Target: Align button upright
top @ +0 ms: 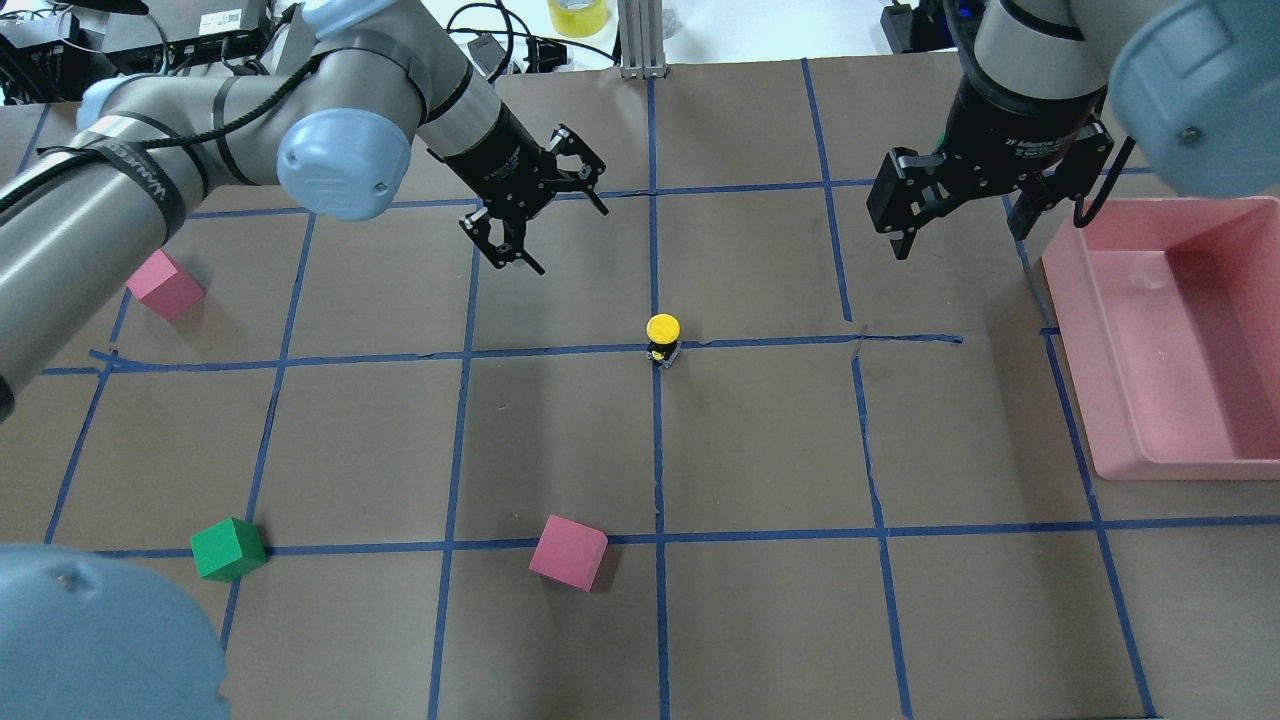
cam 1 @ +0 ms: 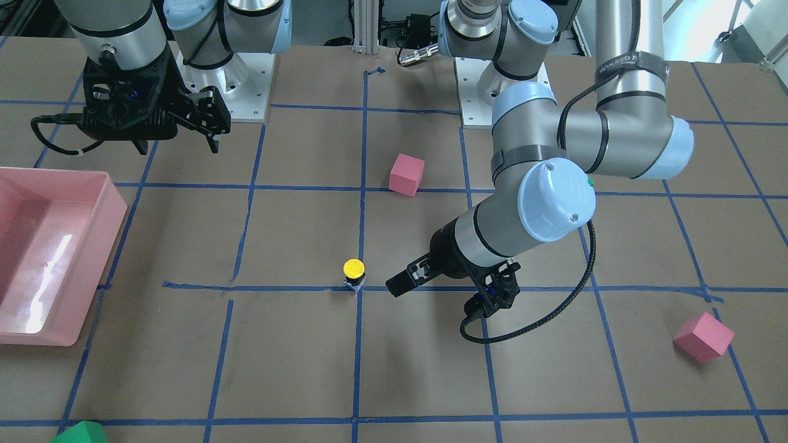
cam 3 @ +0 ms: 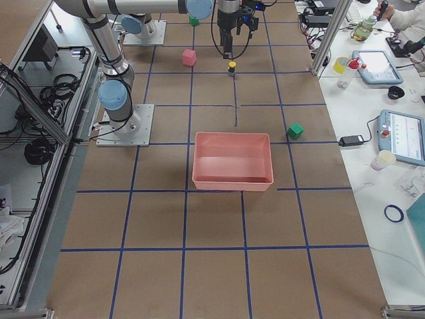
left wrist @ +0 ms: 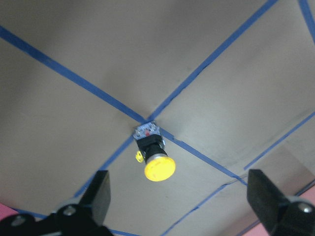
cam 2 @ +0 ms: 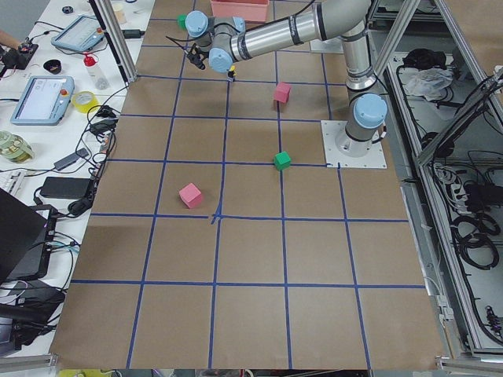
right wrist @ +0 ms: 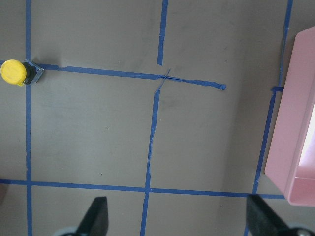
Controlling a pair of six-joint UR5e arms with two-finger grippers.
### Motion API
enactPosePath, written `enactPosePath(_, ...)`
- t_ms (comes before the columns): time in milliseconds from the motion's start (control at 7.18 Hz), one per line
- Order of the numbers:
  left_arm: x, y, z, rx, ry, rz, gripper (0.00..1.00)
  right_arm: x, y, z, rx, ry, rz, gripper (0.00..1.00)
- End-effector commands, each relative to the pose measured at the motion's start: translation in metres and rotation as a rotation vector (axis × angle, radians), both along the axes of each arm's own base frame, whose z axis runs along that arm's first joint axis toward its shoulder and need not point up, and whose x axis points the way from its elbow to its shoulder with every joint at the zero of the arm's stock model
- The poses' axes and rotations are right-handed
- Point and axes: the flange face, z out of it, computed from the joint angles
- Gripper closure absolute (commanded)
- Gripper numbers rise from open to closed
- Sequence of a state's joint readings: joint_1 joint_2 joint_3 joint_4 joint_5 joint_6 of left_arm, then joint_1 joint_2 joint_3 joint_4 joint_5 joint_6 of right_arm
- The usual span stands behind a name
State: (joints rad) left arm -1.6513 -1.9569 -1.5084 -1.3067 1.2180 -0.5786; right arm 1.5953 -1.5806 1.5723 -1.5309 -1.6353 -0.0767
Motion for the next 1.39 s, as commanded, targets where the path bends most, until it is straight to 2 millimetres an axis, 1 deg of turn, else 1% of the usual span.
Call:
enactPosePath(0,0.048,0.012,0.048,-0.147,-0.140,-0.313,0.00,0.000,0.000,0.000,0.001,0.000,0.000,0.00)
enactPosePath(139,0.068,0.026,0.072,-0.151,-0.148,-0.436,0.00,0.000,0.000,0.000,0.001,0.000,0.000,0.00)
enactPosePath(278,0.077,0.045,0.094,-0.123,-0.235,-0.494,0.00,0.000,-0.001,-0.001,0.002,0.002,-0.002,0.00)
enactPosePath(557,0.072,0.087,0.132,-0.086,-0.230,-0.506,0.00,0.000,-0.001,-0.002,0.003,0.002,-0.002,0.00)
enactPosePath(696,0.064,0.105,0.146,-0.075,-0.231,-0.504,0.00,0.000,-0.001,-0.003,0.008,0.002,-0.002,0.00)
enactPosePath(835,0.061,0.119,0.158,-0.072,-0.235,-0.513,0.00,0.000,-0.002,-0.004,0.008,0.002,-0.002,0.00)
enactPosePath(975,0.058,0.129,0.169,-0.096,-0.232,-0.515,0.00,0.000,-0.002,-0.004,0.008,0.002,0.003,0.00)
enactPosePath(1114,0.059,0.130,0.173,-0.112,-0.240,-0.525,0.00,0.000,-0.002,-0.004,0.009,-0.003,0.003,0.00)
enactPosePath(1253,0.061,0.127,0.175,-0.134,-0.246,-0.524,0.00,0.000,-0.002,-0.004,0.007,-0.003,0.004,0.00)
